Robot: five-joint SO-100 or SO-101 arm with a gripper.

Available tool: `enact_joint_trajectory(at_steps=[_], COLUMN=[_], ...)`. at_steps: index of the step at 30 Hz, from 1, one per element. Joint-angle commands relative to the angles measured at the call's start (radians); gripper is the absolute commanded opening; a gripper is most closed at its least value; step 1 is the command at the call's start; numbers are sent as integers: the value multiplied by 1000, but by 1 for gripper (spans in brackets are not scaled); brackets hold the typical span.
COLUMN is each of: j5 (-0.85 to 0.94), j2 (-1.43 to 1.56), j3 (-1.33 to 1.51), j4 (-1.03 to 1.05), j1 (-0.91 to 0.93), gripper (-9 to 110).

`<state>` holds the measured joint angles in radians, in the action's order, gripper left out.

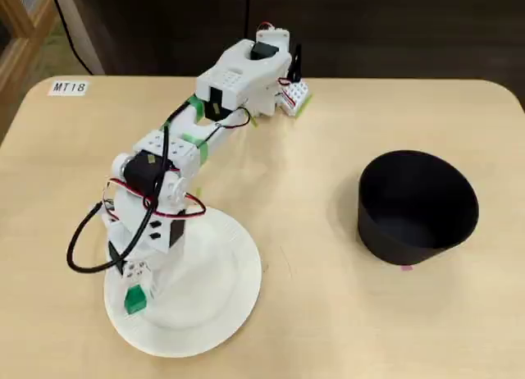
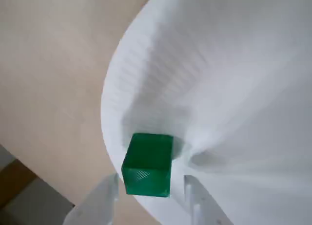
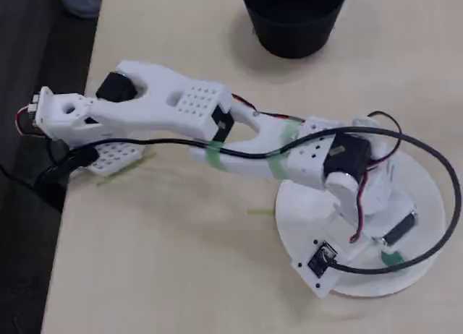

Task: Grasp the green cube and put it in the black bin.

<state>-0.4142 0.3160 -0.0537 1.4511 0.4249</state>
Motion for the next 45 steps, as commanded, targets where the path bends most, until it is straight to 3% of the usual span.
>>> enact_joint_trajectory(at_steps=[1,25,36,45], j5=[-15,-31,75,170], j2=[11,-5,301,578], j3=[-41,-61,-61,-54], j4=[-23,-103,181,396], j1=[-3,12,-17,-164], gripper=[17,0,0,0])
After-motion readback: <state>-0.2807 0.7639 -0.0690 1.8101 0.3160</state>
